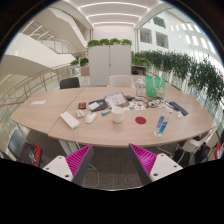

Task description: Pour water

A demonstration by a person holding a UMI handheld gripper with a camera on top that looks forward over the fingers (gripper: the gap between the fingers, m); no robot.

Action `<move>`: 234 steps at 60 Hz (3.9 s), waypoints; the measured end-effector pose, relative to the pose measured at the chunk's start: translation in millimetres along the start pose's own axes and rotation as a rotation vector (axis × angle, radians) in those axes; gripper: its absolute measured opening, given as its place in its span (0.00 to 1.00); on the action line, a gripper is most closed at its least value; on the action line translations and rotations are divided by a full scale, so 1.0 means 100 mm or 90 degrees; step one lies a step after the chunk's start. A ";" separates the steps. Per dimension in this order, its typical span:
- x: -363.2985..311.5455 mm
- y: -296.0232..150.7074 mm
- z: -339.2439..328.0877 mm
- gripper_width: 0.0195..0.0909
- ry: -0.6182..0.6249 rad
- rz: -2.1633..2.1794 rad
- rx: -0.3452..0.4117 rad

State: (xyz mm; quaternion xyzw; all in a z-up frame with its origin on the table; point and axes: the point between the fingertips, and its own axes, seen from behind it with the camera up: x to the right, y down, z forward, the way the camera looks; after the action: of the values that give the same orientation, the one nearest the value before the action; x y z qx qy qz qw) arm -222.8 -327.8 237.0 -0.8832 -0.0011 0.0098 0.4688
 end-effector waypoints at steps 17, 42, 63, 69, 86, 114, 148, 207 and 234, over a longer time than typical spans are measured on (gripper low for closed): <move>0.76 -0.16 0.49 0.89 0.033 -0.009 0.057; 2.93 -0.15 2.40 0.88 0.116 0.047 0.160; 3.39 -0.31 3.50 0.40 0.109 0.075 0.220; 3.41 -0.35 3.56 0.40 0.111 0.091 0.234; 3.37 -0.42 3.60 0.32 0.108 0.121 0.160; 2.36 -2.05 3.64 0.24 0.366 -0.752 0.078; 1.72 -2.37 4.13 0.25 0.398 -1.366 -0.128; 2.28 -1.17 4.72 0.26 -0.039 0.015 0.221; 2.21 -0.77 3.92 0.89 -0.030 0.025 0.065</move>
State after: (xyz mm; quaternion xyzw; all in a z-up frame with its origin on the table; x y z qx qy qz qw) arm -8.4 41.9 77.4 -0.8574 0.0054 0.0401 0.5131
